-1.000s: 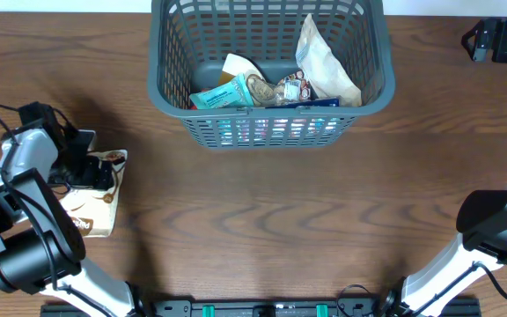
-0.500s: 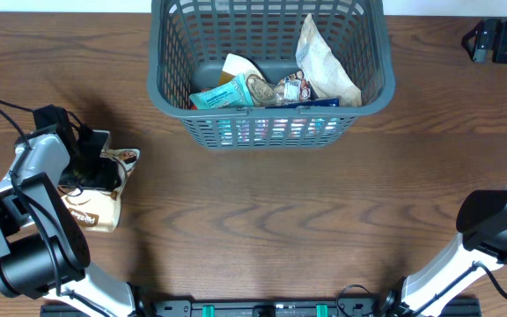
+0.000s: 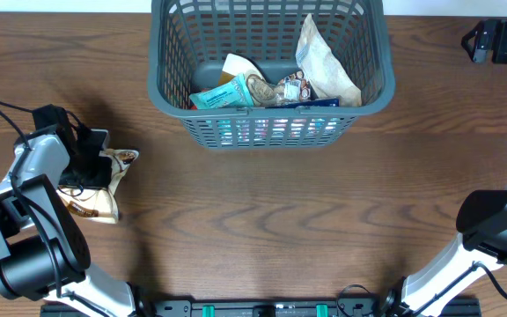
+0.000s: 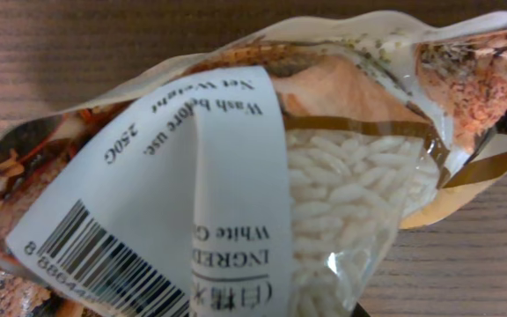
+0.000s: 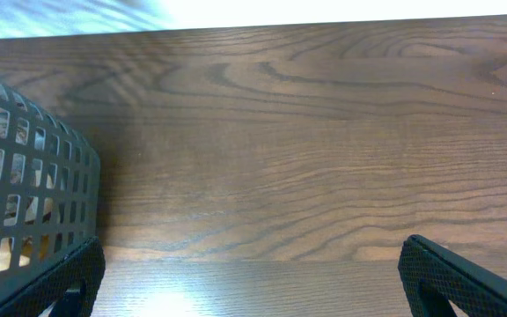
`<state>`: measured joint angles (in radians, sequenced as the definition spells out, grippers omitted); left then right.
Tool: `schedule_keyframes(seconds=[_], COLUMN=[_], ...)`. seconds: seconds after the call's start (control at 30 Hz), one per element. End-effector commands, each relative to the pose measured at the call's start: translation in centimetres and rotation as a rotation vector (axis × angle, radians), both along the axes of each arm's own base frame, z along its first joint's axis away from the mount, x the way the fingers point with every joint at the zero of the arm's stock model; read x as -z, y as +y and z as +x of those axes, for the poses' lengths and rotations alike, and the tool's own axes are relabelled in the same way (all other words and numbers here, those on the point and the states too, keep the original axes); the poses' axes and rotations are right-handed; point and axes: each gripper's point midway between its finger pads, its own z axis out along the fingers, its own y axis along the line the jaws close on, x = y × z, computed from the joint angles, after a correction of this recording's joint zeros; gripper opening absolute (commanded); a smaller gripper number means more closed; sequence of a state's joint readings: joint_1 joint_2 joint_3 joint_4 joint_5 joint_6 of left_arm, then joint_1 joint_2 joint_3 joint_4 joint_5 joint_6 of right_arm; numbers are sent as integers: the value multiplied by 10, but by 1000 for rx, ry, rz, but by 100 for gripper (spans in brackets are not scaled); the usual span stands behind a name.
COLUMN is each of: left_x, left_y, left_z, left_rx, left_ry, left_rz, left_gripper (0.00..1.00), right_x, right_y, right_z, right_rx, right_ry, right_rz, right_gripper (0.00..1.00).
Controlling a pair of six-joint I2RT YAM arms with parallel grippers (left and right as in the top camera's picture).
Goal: Pack container
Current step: 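Lift the rice pouch and carry it into the basket with left gripper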
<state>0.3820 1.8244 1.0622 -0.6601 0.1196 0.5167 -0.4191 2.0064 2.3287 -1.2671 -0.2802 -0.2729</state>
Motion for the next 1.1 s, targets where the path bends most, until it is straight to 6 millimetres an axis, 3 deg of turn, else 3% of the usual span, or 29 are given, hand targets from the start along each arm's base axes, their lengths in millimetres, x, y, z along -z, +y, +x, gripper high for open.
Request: schedule_keyframes(seconds=[0.0, 0.17, 0.3, 0.43, 0.6, 0.67, 0.87, 0.97, 1.07], left_x=[10, -22, -76, -159, -270, -318, -422, -453, -469], left_y=[-15, -20, -32, -43, -59, -74, -131, -165, -196], left_z=[-3, 19, 43, 67, 79, 79, 81, 86, 99], left_rx=[-26, -64, -27, 13, 28, 67, 237, 387, 520], left_ry=[39, -52, -209, -439, -727, -842, -1094, -1179, -1226], left_rz=[-57, -37, -26, 23, 56, 63, 47, 64, 83], left_gripper=[6, 6, 6, 6, 6, 6, 6, 6, 6], right_x=[5, 5, 5, 5, 6, 6, 6, 6, 6], right_y=[6, 6, 6, 7, 7, 7, 7, 7, 7], right_z=[3, 3, 2, 2, 2, 2, 2, 2, 2], right_rx=[-24, -24, -24, -24, -24, -24, -24, -24, -24], right_ry=[12, 12, 13, 14, 18, 17, 17, 17, 17], right_rz=[-2, -1, -1, -1, 1, 1, 1, 1, 1], right_gripper=[99, 99, 99, 99, 99, 99, 99, 99, 99])
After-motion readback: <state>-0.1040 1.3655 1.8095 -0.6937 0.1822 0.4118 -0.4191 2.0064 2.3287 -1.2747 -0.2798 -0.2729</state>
